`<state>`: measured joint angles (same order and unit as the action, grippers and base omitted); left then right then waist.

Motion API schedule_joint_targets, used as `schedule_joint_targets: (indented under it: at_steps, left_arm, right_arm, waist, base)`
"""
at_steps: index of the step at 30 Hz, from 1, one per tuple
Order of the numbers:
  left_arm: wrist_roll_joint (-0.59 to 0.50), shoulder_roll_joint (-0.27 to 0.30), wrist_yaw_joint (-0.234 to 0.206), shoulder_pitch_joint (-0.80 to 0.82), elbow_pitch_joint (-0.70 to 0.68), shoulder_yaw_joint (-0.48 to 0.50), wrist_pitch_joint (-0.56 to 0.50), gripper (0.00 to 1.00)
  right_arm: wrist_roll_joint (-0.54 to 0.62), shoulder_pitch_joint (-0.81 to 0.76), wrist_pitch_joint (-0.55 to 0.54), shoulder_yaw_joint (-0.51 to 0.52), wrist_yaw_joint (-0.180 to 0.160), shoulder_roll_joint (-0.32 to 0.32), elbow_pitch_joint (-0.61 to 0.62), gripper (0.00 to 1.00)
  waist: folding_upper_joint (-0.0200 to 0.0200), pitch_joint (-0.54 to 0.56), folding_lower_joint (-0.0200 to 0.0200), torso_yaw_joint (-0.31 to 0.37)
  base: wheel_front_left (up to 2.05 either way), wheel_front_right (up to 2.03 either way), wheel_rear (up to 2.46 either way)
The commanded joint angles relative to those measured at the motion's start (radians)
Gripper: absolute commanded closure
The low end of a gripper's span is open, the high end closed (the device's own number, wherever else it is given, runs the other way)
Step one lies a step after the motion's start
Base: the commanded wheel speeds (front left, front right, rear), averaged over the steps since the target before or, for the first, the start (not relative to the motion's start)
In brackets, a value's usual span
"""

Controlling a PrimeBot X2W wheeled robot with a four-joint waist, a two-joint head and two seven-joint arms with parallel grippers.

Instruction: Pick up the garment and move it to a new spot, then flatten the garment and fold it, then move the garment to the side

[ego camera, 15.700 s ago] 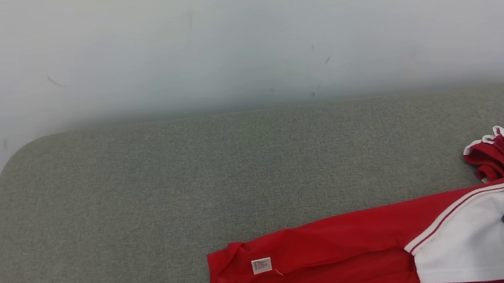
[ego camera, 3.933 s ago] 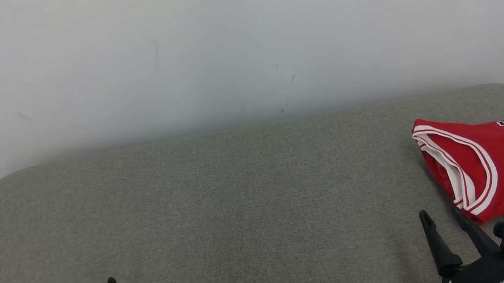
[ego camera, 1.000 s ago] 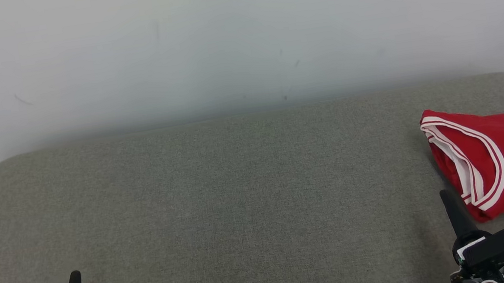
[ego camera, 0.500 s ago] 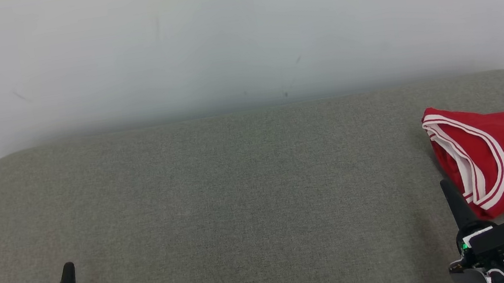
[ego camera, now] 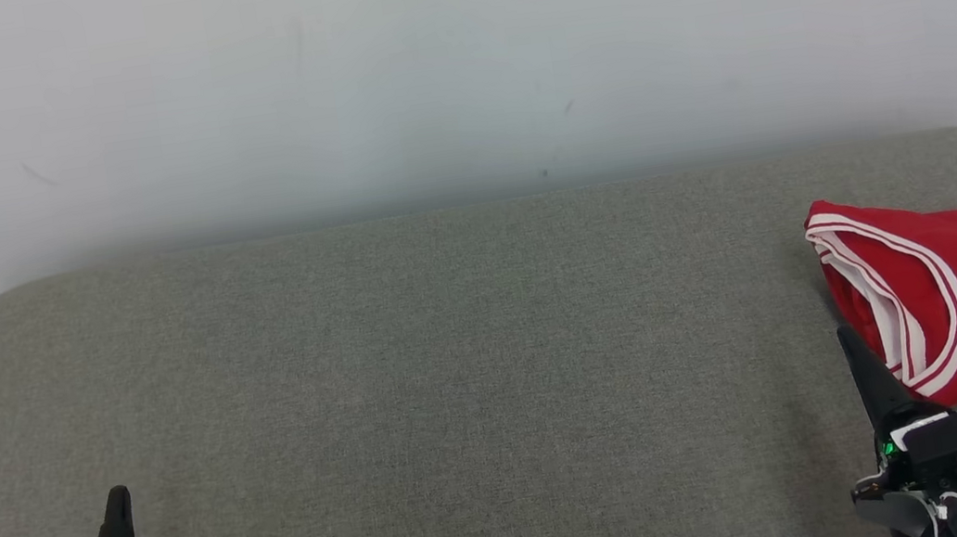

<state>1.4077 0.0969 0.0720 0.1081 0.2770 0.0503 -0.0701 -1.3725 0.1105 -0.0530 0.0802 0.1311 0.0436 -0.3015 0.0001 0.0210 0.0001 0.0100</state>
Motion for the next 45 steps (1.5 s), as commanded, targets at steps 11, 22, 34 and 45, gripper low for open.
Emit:
schedule_joint_targets:
  at_steps: [11, 22, 34, 45]
  left_arm:
    - [0.080, -0.014, 0.027, 0.031, 0.006, 0.041, -0.029, 1.00]
    - [0.139, -0.028, 0.046, 0.045, 0.013, 0.070, -0.051, 1.00]
    - [0.200, -0.044, 0.064, 0.056, 0.020, 0.099, -0.072, 1.00]
    - [0.199, -0.044, 0.062, 0.055, 0.021, 0.101, -0.074, 1.00]
  right_arm:
    - [-0.095, 0.028, -0.014, 0.006, 0.000, 0.009, 0.009, 1.00]
    - [-0.167, 0.039, -0.025, 0.007, 0.000, 0.009, 0.010, 1.00]
    - [-0.237, 0.047, -0.035, 0.009, -0.001, 0.010, 0.012, 1.00]
    - [-0.241, 0.048, -0.034, 0.009, -0.001, 0.010, 0.012, 1.00]
  waist:
    - [-0.0001, -0.008, -0.0001, -0.002]
    - [-0.0001, -0.015, -0.0001, -0.005]
    - [-0.0001, -0.023, -0.0001, -0.007]
    - [-0.0001, -0.024, -0.0001, -0.007]
  base:
    - [0.00, 0.00, 0.00]
    - [0.00, 0.00, 0.00]
    - [0.00, 0.00, 0.00]
    - [0.00, 0.00, 0.00]
